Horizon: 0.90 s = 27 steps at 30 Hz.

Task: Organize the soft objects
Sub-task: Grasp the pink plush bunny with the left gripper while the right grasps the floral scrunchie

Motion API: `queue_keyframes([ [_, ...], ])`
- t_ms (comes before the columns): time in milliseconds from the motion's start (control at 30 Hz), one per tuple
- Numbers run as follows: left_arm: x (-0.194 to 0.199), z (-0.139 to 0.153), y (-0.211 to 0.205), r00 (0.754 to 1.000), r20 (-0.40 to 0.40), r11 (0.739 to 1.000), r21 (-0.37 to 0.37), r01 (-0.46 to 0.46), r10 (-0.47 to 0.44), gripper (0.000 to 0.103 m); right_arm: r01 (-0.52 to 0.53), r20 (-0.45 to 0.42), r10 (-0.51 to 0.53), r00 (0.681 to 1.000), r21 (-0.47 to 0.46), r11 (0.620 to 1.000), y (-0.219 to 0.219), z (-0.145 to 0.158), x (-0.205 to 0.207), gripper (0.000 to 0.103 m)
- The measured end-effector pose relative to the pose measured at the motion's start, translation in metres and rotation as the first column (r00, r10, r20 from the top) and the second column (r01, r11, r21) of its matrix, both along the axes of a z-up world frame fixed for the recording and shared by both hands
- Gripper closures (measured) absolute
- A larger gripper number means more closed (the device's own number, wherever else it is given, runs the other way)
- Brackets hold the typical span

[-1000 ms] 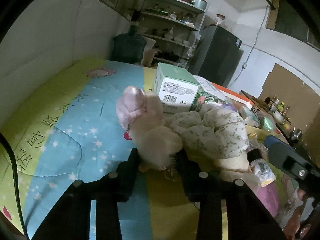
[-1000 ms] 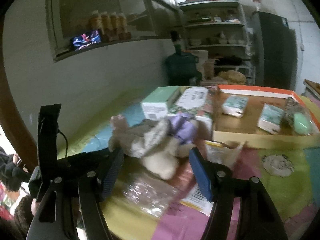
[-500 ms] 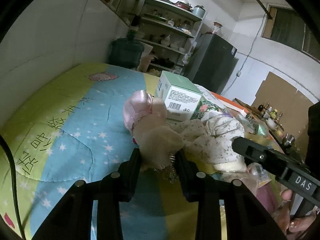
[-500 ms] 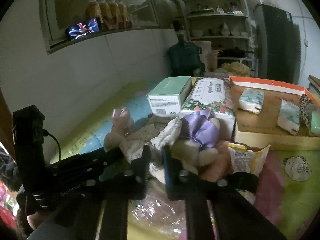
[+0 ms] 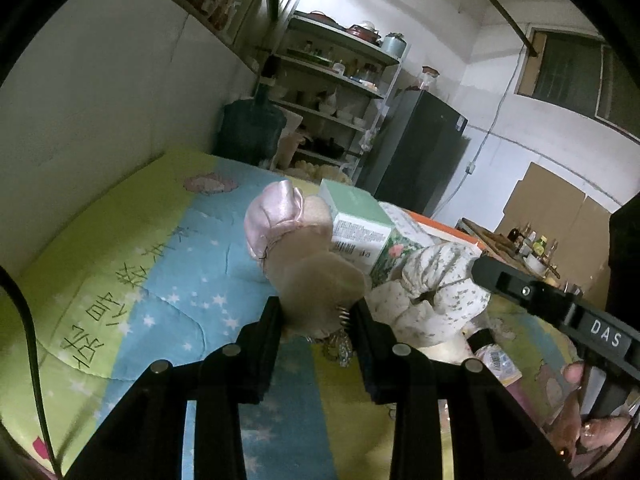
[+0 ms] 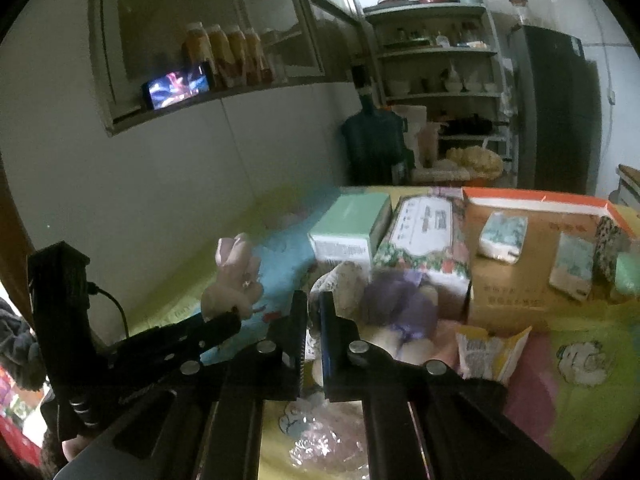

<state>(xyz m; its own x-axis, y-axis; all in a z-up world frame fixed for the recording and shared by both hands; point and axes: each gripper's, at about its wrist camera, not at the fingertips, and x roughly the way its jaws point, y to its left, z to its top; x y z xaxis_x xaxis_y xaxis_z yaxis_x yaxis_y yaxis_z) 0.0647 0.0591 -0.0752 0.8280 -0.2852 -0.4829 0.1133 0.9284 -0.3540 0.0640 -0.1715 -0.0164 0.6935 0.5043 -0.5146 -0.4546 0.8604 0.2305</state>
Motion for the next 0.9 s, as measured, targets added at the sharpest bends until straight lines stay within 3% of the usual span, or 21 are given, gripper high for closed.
queue_keyframes([
  [433, -0.006, 0.024, -0.002, 0.998, 0.056, 1.000, 0.005, -0.003, 0.003, 0.068, -0.012, 0.067, 0.011, 0.998, 0.014, 1.000, -0.011, 0.028, -0.002, 0.096],
  [467, -0.006, 0.024, -0.003, 0.998, 0.055, 1.000, 0.004, -0.002, 0.001, 0.068, -0.017, 0.055, 0.016, 0.998, 0.009, 1.000, -0.012, 0.024, -0.001, 0.088],
  [500, -0.007, 0.022, -0.002, 0.999, 0.054, 1.000, 0.003, -0.001, 0.001, 0.068, -0.013, 0.045, 0.013, 0.999, -0.007, 1.000, -0.013, 0.019, -0.001, 0.071],
  [567, -0.008, 0.021, -0.003, 0.999, 0.050, 1.000, 0.000, 0.000, 0.000, 0.068, 0.025, 0.029, -0.023, 0.999, -0.060, 0.998, -0.013, 0.007, 0.000, 0.053],
  [700, -0.007, 0.016, -0.005, 0.999, 0.034, 1.000, -0.004, 0.010, -0.010, 0.068, 0.044, -0.033, -0.047, 0.998, -0.084, 0.995, -0.013, -0.013, 0.006, 0.053],
  [900, -0.007, 0.015, -0.003, 1.000, 0.029, 1.000, -0.004, 0.007, -0.007, 0.068, 0.038, -0.012, -0.041, 0.999, -0.197, 0.980, 0.009, -0.023, 0.008, 0.056],
])
